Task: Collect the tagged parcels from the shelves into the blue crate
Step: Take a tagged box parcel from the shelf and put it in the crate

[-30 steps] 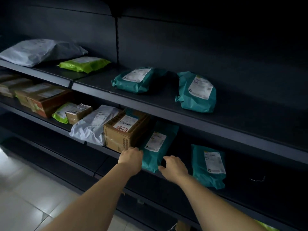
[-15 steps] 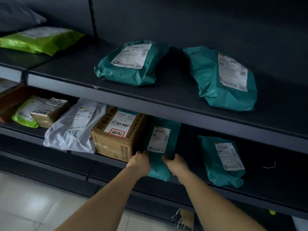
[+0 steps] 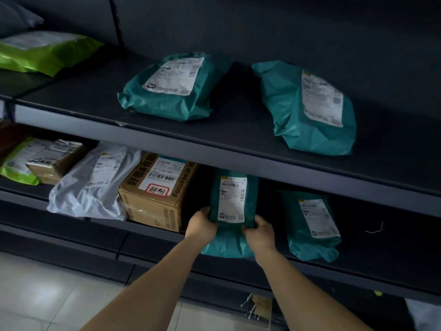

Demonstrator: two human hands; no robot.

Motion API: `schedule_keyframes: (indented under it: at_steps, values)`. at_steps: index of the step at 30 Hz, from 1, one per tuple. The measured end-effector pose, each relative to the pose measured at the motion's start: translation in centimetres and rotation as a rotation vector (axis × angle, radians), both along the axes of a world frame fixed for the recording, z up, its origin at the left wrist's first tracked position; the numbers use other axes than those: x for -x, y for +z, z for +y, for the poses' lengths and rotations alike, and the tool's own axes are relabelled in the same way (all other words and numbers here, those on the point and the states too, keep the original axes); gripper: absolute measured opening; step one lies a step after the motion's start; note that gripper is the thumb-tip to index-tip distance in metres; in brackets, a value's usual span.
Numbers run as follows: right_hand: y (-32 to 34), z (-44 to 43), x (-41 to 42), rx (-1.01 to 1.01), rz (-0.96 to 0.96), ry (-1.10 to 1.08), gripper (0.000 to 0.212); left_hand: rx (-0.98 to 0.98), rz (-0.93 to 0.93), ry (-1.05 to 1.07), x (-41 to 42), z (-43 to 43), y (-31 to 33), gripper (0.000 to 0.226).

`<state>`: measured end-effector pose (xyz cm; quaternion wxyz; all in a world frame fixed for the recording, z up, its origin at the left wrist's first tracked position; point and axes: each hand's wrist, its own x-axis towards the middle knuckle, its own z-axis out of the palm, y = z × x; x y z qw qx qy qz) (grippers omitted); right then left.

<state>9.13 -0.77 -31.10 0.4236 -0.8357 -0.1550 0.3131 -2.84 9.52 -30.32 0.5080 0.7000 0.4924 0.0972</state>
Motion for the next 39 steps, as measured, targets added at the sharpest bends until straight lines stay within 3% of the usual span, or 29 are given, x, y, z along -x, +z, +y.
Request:
schedule_keyframes:
  at_steps: [3, 8, 11, 14, 17, 21, 24, 30, 39]
  values:
    - [0.7, -0.6, -0.7, 0.028, -0.052, 0.034, 0.04, -0.03, -0.025, -0.011, 0.1, -0.4, 1.0, 0.055]
    - [2.6, -0.1, -0.8, 0.294, -0.198, 0.162, 0.07, -0.173, 0.096, -0.133, 1.5, -0.9, 3.1, 0.055]
    - [4.1, 1.4, 0.9, 0.26, -0.355, 0.252, 0.058, -0.351, 0.079, -0.124, 2.9, -0.6, 5.8, 0.05]
    - [6.3, 3.6, 3.6, 0.125, -0.276, 0.397, 0.057, -0.611, 0.096, -0.051, 5.1, 0.9, 8.9, 0.043]
    - [7.8, 5.9, 6.3, 0.002, -0.091, 0.433, 0.064, -0.713, 0.21, -0.002, 7.9, 3.4, 10.8, 0.043]
    - [8.3, 8.4, 8.5, -0.011, -0.01, 0.416, 0.064, -0.653, 0.447, -0.007, 11.1, 7.4, 10.7, 0.047]
    - [8.2, 9.5, 9.3, 0.018, 0.024, 0.364, 0.064, -0.53, 0.5, -0.025, 12.5, 9.7, 9.5, 0.045]
    - [7.0, 10.7, 11.0, 0.035, 0.116, 0.248, 0.056, -0.318, 0.391, 0.032, 13.0, 11.9, 8.1, 0.034]
    - [6.4, 9.4, 13.7, -0.025, 0.052, 0.117, 0.046, -0.234, 0.142, 0.099, 14.8, 11.3, 6.9, 0.031]
